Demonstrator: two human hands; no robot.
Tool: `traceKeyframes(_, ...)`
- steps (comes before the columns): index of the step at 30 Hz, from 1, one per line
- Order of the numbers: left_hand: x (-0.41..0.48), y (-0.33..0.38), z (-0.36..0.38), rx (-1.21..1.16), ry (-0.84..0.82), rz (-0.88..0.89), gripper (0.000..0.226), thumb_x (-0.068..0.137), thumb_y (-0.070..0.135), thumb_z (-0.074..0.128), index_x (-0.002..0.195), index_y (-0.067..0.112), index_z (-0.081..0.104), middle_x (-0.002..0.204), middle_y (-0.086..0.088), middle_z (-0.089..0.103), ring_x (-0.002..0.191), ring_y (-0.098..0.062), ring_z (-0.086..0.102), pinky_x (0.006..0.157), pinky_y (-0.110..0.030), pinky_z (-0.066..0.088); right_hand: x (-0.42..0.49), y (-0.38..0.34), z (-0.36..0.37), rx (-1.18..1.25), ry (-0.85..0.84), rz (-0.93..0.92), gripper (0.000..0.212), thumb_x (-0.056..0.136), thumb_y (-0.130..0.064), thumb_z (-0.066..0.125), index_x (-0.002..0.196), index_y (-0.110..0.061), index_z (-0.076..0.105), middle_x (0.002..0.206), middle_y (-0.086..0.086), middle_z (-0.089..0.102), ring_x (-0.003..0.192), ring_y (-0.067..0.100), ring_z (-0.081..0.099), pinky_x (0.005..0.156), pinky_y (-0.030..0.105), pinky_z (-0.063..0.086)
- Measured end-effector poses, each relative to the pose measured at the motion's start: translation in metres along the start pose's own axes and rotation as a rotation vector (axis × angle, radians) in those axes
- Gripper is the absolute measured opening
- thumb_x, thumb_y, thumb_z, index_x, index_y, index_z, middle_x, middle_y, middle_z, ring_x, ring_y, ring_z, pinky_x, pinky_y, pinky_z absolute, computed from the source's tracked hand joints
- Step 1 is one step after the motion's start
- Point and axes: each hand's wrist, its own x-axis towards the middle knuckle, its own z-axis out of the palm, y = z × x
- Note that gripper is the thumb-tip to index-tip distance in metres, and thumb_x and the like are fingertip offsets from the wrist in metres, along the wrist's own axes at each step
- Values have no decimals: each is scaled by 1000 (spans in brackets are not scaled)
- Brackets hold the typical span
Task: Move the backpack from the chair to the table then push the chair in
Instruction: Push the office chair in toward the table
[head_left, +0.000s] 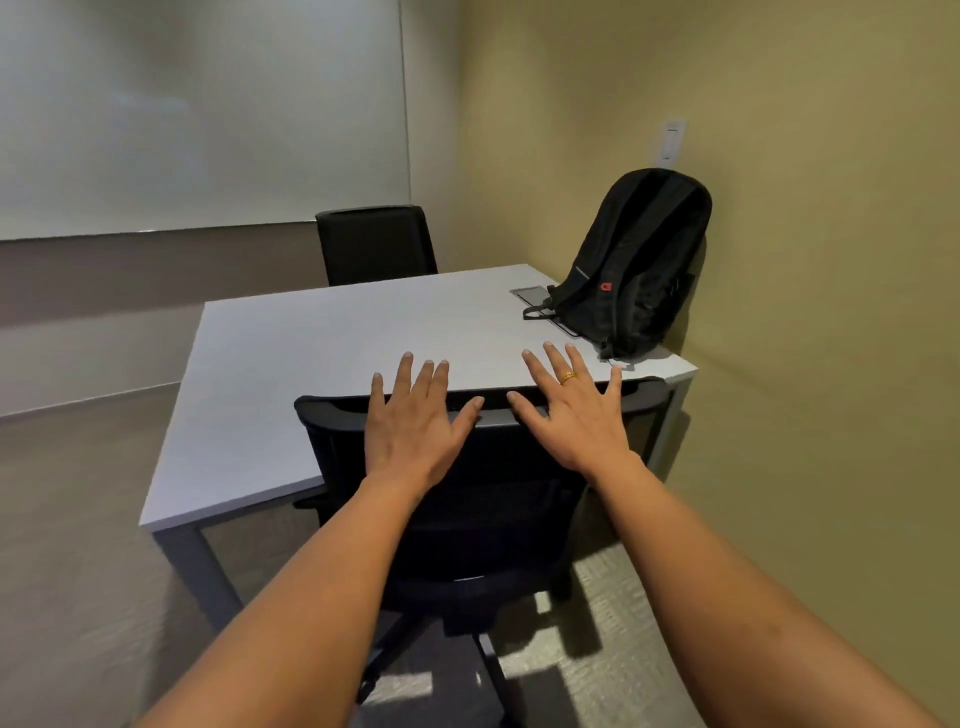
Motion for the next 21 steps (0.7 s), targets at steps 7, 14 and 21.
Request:
traceKeyframes(7, 31, 49, 18, 54, 13, -99, 77, 84, 65, 3, 144, 20, 19, 154, -1, 23, 144, -20, 0, 115, -47, 1, 39, 58, 9, 15, -11, -106, 66, 84, -67, 12, 143, -36, 10, 156, -3, 9, 142, 16, -3, 107, 60, -8)
traceKeyframes(14, 66, 72, 36, 80, 14, -152, 76, 83, 65, 2, 143, 22, 19, 154, -1, 23, 144, -21, 0, 115, -48, 2, 77, 91, 23, 34, 0, -151, 67, 84, -67, 13, 143, -36, 9, 156, -2, 11, 142, 17, -2, 107, 61, -6)
traceKeyframes(21, 103, 84, 53, 84, 2, -185, 76, 83, 64, 2, 144, 21, 18, 154, -1, 22, 144, -20, -1, 115, -48, 1, 116, 115, 38, 62, 1, -176, 69, 83, -68, 12, 143, -35, 10, 155, -2, 11, 142, 17, -1, 107, 61, -5)
